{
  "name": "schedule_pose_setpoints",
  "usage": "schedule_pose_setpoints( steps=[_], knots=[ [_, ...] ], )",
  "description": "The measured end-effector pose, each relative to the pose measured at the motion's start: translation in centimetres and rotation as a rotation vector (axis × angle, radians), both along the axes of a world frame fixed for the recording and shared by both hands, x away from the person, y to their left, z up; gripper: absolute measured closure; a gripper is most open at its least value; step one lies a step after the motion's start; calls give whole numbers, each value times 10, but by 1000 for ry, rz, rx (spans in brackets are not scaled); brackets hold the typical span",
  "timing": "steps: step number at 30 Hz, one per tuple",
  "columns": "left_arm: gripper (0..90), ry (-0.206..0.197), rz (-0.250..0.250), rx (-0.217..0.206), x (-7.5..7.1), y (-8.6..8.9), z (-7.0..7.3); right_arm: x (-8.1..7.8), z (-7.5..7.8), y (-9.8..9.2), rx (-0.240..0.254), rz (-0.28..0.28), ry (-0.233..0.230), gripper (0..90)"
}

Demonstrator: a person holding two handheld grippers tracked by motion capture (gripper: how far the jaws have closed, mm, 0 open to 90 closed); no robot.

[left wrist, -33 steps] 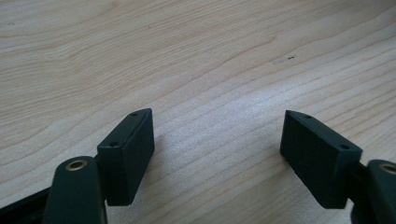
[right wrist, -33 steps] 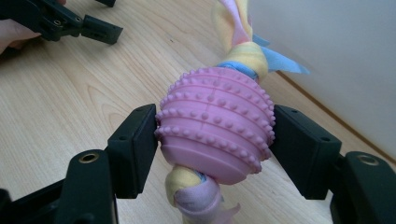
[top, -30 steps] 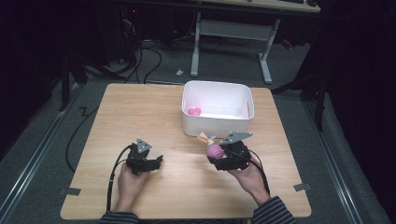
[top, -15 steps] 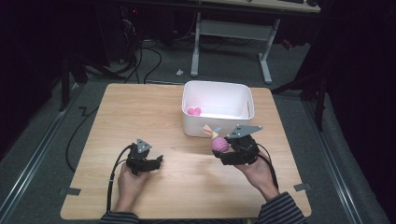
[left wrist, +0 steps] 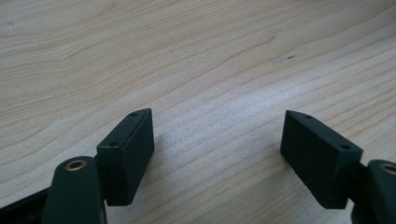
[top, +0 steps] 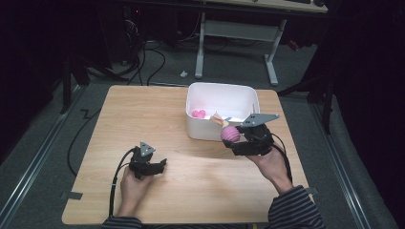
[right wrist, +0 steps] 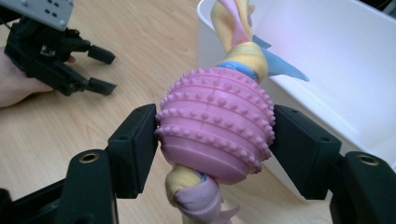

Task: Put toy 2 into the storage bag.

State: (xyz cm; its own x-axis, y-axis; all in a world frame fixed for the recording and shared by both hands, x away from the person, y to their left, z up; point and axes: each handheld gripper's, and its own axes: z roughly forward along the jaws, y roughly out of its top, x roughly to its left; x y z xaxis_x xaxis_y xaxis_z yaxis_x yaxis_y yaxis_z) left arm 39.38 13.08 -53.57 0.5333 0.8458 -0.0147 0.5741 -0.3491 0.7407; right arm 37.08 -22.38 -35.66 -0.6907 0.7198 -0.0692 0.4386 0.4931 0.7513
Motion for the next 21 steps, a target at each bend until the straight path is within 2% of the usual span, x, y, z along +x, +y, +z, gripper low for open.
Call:
schedule_pose_setpoints(
  steps=[10,21],
  knots=[
    [262,0,0,-1,0,0,0,25,20,-9,22,-29,6,338],
    [262,0,-1,1,0,0,0,48,28,-11,-10,-61,23,337]
  ],
)
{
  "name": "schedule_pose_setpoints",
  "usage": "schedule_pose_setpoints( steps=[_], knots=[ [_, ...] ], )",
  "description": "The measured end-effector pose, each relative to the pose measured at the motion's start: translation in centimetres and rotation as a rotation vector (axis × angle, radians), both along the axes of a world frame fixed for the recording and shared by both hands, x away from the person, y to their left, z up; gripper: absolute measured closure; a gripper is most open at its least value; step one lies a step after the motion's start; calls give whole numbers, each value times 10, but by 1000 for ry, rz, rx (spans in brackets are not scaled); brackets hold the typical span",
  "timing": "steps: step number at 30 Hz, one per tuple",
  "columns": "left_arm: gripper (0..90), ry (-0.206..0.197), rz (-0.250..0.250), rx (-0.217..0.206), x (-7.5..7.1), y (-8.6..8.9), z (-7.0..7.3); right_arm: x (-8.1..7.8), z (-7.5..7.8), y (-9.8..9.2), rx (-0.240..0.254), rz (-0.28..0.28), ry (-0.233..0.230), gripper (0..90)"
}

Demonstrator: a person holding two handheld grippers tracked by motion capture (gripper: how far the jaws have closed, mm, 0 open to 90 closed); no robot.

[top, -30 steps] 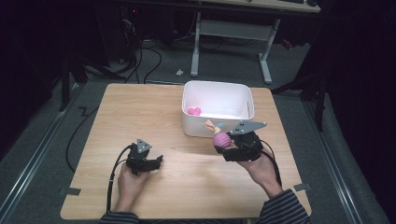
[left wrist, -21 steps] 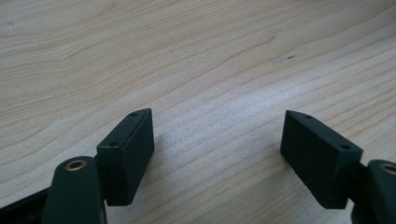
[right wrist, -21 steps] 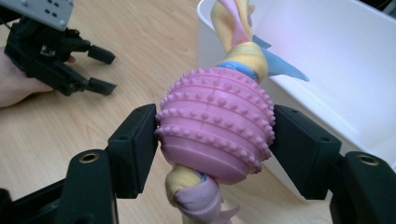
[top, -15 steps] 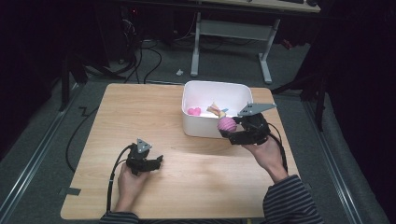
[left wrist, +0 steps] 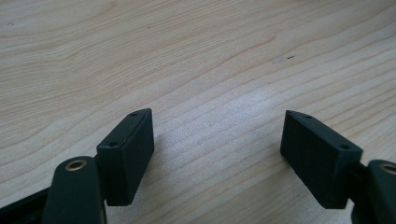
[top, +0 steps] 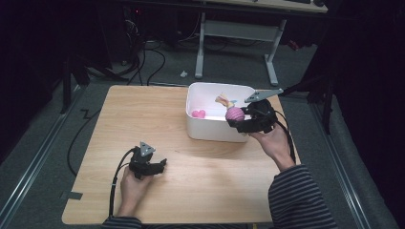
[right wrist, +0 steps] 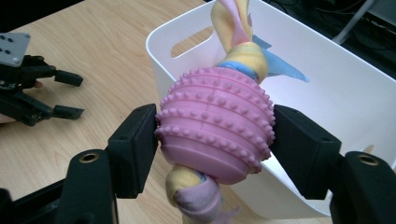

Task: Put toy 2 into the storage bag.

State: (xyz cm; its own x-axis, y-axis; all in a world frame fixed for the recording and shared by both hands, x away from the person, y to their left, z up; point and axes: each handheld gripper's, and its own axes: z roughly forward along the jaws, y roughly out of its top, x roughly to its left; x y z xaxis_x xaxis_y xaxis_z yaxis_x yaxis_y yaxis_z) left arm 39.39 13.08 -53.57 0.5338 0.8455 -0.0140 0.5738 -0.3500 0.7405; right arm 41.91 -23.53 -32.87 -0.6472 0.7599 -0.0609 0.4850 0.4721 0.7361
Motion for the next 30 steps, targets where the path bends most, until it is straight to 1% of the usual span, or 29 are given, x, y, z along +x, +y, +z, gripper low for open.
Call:
schedule_pose_setpoints(
  steps=[4,8,10,11,14,17,19,23,26,30],
  knots=[
    [262,0,0,0,0,0,0,8,2,-2,-4,-16,8,337],
    [262,0,1,0,0,0,0,17,4,-4,-22,-39,12,337],
    [262,0,1,1,0,0,0,23,4,-6,-27,-48,8,338],
    [262,0,1,1,0,0,0,27,5,-7,-30,-53,13,337],
    [262,0,1,1,0,0,0,36,4,-9,-49,-69,15,338],
    [262,0,1,0,0,0,0,45,3,-11,-55,-78,14,338],
    [262,-1,1,1,0,0,0,49,1,-12,-42,-87,21,338],
    [262,-1,0,1,0,0,0,58,-7,-12,-42,-100,39,337],
    [262,-1,1,0,0,0,0,64,-13,-9,-63,-100,46,337],
    [262,-1,1,-1,0,0,0,70,-19,-6,-61,-98,61,337]
  ],
)
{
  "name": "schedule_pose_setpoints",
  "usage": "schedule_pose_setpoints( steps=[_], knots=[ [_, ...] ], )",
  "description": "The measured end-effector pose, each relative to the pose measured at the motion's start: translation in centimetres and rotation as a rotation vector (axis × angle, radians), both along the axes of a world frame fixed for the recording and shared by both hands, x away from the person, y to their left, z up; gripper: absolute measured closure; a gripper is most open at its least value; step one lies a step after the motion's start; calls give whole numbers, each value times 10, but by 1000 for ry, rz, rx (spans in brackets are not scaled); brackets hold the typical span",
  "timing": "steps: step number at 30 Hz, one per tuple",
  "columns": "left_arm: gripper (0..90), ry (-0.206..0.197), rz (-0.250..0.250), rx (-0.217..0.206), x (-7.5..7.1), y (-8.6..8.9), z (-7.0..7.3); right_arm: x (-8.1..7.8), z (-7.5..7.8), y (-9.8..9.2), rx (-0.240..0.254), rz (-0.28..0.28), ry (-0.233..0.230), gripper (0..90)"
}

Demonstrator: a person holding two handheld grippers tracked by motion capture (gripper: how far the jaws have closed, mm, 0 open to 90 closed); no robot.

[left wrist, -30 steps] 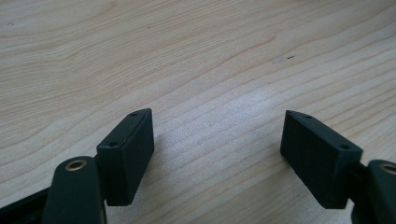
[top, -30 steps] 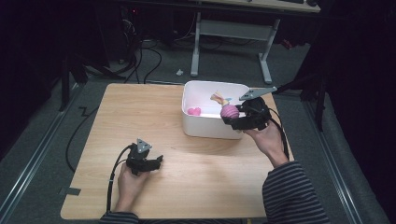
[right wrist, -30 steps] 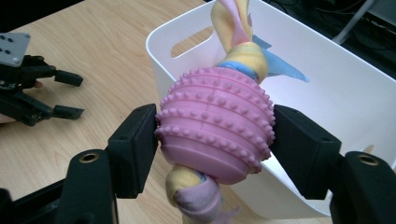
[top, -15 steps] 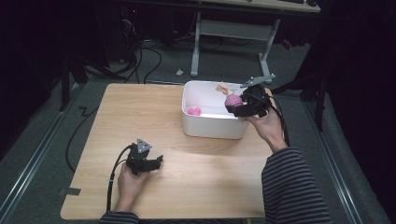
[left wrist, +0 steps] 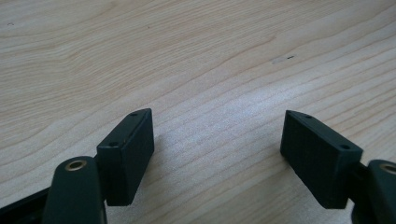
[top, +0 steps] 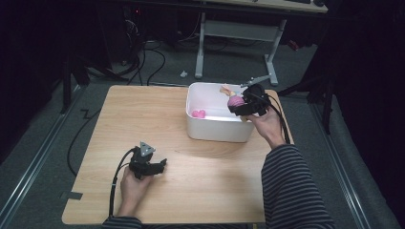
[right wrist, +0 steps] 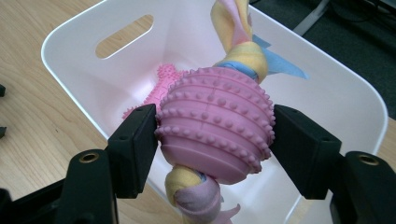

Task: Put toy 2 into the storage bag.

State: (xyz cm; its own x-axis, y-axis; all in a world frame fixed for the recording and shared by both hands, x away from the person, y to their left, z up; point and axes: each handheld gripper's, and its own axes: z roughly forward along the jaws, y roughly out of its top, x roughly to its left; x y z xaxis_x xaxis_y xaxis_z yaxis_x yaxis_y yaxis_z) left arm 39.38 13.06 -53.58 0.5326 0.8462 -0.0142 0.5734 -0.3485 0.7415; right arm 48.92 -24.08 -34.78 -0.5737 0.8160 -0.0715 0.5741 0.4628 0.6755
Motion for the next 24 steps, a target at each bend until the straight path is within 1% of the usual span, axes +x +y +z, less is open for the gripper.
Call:
schedule_pose_setpoints(
  steps=[11,12,18,24],
  knots=[
    [262,0,-1,0,0,0,0,10,-15,10,-13,12,43,336],
    [262,0,-1,1,0,0,0,11,-16,10,-15,19,43,336],
    [262,0,0,0,0,0,0,11,-19,15,-9,35,68,335],
    [262,0,0,-1,0,0,0,10,-22,18,-18,58,81,332]
  ],
)
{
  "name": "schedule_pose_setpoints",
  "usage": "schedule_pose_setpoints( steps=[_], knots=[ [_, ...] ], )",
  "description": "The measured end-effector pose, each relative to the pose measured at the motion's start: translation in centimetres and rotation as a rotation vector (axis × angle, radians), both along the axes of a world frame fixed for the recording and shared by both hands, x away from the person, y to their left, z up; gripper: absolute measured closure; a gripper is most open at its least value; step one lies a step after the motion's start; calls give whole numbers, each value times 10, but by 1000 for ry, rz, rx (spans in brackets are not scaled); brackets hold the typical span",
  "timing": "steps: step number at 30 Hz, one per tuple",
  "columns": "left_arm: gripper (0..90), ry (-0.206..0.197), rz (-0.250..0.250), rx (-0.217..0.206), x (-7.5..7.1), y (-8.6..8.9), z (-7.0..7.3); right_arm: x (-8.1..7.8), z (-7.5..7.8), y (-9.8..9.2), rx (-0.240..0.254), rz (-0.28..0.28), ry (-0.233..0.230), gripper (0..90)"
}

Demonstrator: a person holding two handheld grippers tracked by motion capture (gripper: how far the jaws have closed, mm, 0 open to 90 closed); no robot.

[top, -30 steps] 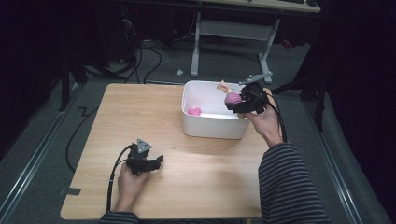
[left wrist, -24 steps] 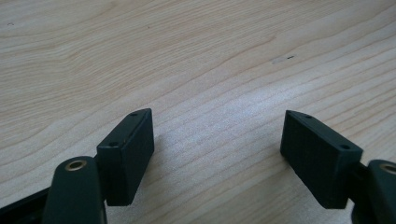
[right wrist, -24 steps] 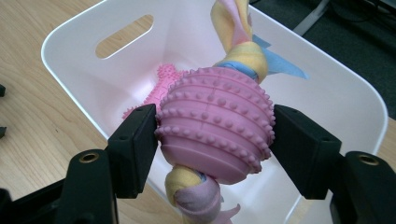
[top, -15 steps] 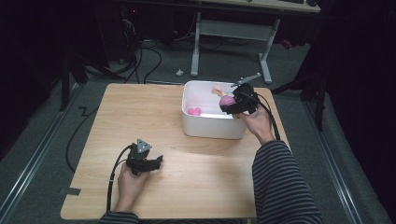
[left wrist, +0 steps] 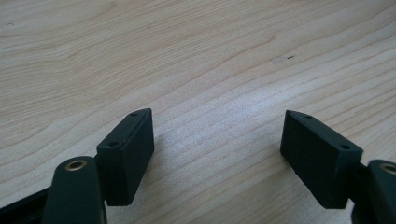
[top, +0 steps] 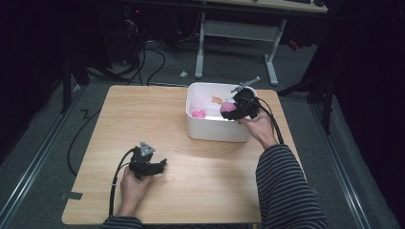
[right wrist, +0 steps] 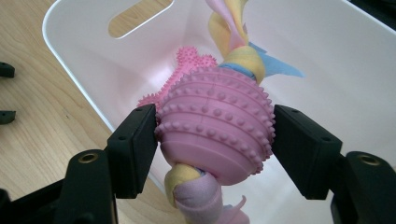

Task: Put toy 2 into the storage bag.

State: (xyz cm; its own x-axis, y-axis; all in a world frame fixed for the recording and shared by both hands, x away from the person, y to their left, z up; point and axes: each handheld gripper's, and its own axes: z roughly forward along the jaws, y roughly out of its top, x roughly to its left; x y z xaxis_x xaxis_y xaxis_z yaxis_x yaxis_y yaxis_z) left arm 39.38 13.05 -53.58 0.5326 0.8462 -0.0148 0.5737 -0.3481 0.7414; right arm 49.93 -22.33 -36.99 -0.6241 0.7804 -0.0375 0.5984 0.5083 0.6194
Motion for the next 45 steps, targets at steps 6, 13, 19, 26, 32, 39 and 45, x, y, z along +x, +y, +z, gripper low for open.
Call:
schedule_pose_setpoints(
  steps=[6,13,19,26,32,39,45],
  knots=[
    [262,0,0,1,0,0,0,1,-4,0,-18,-19,28,317],
    [261,0,-1,1,0,0,0,-3,2,-6,-7,-30,-7,258],
    [261,0,-1,1,0,0,0,-13,9,-19,5,-65,-46,263],
    [261,0,-1,1,0,0,0,-29,19,-38,56,-95,-85,282],
    [261,0,-1,0,0,0,0,-48,23,-53,90,-114,-113,296],
    [260,0,-1,0,0,0,0,-102,-2,-64,165,-112,-136,311],
    [259,0,-2,0,0,0,0,-143,-86,-71,167,-148,-86,313]
  ],
)
